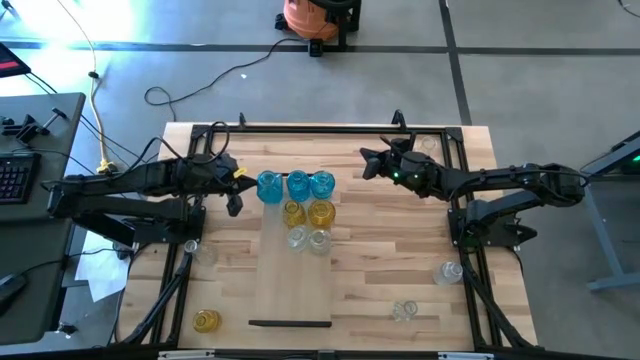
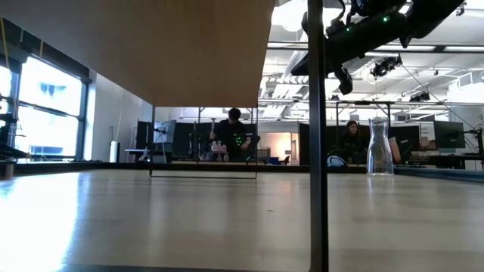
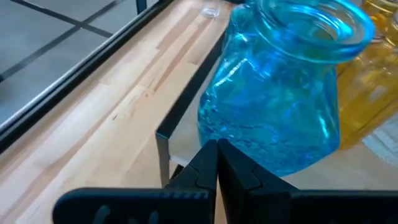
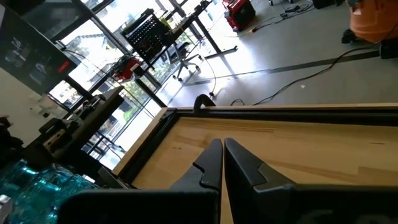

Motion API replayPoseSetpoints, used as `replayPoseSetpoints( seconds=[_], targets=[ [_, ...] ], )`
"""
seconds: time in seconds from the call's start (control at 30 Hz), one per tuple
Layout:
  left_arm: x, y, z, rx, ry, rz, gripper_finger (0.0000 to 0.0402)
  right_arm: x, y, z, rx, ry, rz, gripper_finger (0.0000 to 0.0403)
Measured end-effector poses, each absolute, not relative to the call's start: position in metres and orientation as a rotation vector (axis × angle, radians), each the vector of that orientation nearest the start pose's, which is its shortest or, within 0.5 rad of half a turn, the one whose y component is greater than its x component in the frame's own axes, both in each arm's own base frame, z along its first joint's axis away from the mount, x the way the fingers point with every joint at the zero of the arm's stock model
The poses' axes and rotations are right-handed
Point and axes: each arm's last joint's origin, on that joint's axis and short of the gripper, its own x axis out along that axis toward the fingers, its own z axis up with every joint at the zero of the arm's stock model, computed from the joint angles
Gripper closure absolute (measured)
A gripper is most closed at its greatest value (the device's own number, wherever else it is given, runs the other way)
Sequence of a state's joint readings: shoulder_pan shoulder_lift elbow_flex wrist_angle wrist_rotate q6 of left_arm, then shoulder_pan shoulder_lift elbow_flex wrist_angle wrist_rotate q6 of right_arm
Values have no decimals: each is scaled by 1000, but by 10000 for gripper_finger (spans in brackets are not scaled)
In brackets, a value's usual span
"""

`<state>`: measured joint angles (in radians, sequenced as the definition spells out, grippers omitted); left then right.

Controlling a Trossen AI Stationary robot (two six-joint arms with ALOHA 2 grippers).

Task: Sort vases onto shelf
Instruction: Put the blue vase on the shelf to align with the other blue vases

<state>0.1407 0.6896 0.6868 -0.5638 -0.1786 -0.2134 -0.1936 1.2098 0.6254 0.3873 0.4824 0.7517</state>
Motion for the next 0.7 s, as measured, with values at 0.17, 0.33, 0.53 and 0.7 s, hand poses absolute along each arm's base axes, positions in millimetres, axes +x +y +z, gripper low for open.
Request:
replayPoseSetpoints(
  seconds=[0.17, 0.33, 0.53, 0.7],
  targets=[
    [141, 28, 280, -201, 525, 389, 401, 249, -62, 248, 685, -58, -693, 403],
    [138, 28, 280, -228, 517, 395, 402, 249, -62, 248, 687, -55, -684, 403],
    [123, 22, 284, -347, 505, 291, 401, 249, -61, 247, 651, -35, -669, 403],
    [106, 11, 289, -494, 485, 111, 401, 251, -59, 247, 621, 13, -574, 403]
  ],
)
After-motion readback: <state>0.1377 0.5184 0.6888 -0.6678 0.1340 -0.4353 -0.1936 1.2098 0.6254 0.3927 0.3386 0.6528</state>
